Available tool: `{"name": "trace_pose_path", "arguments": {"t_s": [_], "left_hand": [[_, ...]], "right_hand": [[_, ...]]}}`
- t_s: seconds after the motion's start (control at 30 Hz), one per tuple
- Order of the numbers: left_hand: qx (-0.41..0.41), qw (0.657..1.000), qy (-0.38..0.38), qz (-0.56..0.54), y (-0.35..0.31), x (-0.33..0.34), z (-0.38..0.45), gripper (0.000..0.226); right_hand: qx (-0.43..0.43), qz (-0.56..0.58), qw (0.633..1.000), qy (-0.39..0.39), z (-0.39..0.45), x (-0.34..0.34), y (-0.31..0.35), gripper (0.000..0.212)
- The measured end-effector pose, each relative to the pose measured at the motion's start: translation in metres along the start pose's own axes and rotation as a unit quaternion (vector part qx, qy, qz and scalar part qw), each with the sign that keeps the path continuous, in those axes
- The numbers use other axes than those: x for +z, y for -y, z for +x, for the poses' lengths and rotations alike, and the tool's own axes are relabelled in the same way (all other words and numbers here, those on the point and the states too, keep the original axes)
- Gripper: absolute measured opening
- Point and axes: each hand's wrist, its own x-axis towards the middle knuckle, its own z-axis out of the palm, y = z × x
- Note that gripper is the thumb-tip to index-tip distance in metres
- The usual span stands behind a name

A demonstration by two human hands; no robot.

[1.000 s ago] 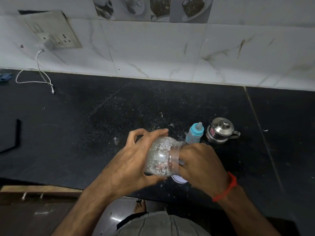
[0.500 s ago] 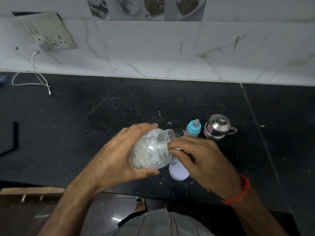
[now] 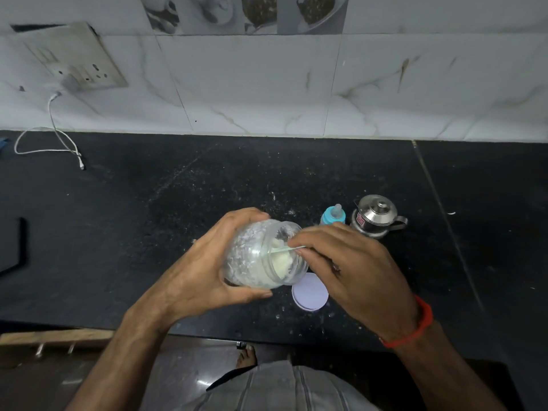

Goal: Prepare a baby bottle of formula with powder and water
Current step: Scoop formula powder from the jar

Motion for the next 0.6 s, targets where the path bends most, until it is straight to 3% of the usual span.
{"name": "trace_pose_path", "arguments": {"t_s": [0.1,0.27,0.43,0.6], "left_hand": [[-0.001,1.0,0.004,-0.018,0.005,0.005,-0.002,0.105],[0.012,1.0,0.002,0.007,0.005,0.011,-0.003,0.102],[0.032,0.998,-0.002,0.048,-0.001,0.014,0.0,0.099],[0.038,0.996,0.014,0.083,0.001,0.022,-0.001,0.098]], "right_hand": [[-0.019,-0.019,0.999,-0.033,0.002,-0.005,0.003,0.016],[-0.034,-0.099,0.995,-0.003,0.006,-0.006,0.003,0.014],[-0.014,-0.145,0.979,0.141,0.003,0.006,0.005,0.025],[0.121,-0.002,0.953,0.279,0.006,0.001,0.013,0.031]]}}
